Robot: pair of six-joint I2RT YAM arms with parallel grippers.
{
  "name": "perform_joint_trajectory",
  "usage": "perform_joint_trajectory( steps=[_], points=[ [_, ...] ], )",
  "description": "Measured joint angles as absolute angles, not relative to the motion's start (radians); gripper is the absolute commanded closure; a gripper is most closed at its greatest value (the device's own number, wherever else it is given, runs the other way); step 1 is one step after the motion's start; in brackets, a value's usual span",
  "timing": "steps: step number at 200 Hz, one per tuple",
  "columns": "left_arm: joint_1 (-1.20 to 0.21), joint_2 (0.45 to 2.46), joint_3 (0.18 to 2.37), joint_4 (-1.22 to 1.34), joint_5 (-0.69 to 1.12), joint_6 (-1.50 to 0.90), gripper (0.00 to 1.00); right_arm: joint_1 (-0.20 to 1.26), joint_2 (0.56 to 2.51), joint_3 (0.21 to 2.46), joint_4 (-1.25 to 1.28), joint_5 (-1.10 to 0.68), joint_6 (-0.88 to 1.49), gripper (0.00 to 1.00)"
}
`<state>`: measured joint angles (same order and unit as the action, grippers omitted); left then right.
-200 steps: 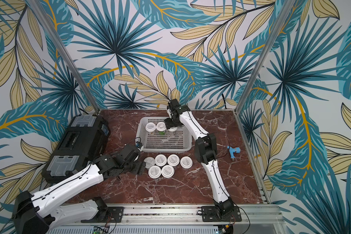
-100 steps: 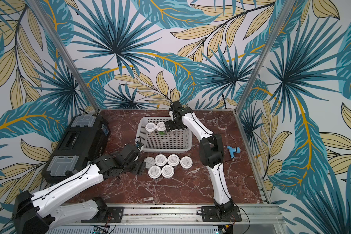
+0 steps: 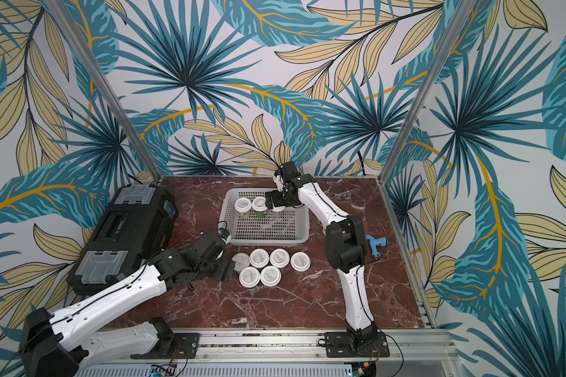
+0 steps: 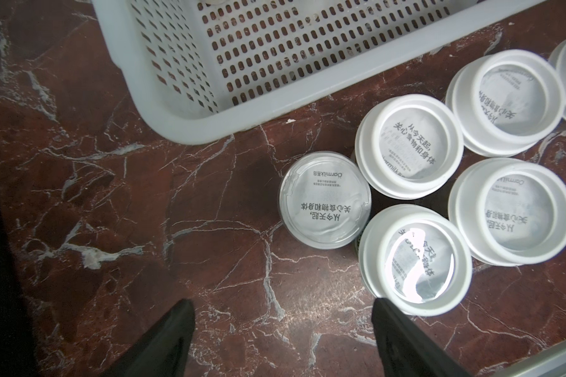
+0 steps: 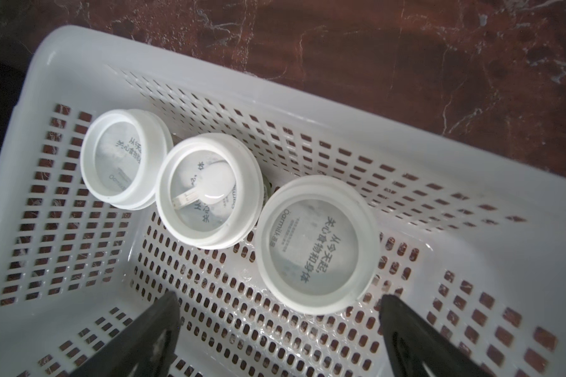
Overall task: Put the yogurt in the basket
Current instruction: Place the yogurt in the basket.
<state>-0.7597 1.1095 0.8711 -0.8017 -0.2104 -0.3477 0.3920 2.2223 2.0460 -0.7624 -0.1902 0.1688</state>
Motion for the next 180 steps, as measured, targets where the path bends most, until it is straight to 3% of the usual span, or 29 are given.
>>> perform_joint_trajectory(
  steps=[28,80,180],
  points=[
    [-0.760,1.041,0.871,-0.815,-0.269,-0.351,0.13,0.386,2.226,2.043,-0.752,-0.206,0.176,0.01],
    [-0.760,0.696,0.873,-0.834,-0.478,-0.351,0.12,0.386,2.232,2.023,-0.733,-0.233,0.185,0.00],
    [-0.760,0.701,0.872,-0.862,-0.528,-0.360,0.12,0.386,2.236,2.023,-0.708,-0.264,0.199,0.01]
  ],
)
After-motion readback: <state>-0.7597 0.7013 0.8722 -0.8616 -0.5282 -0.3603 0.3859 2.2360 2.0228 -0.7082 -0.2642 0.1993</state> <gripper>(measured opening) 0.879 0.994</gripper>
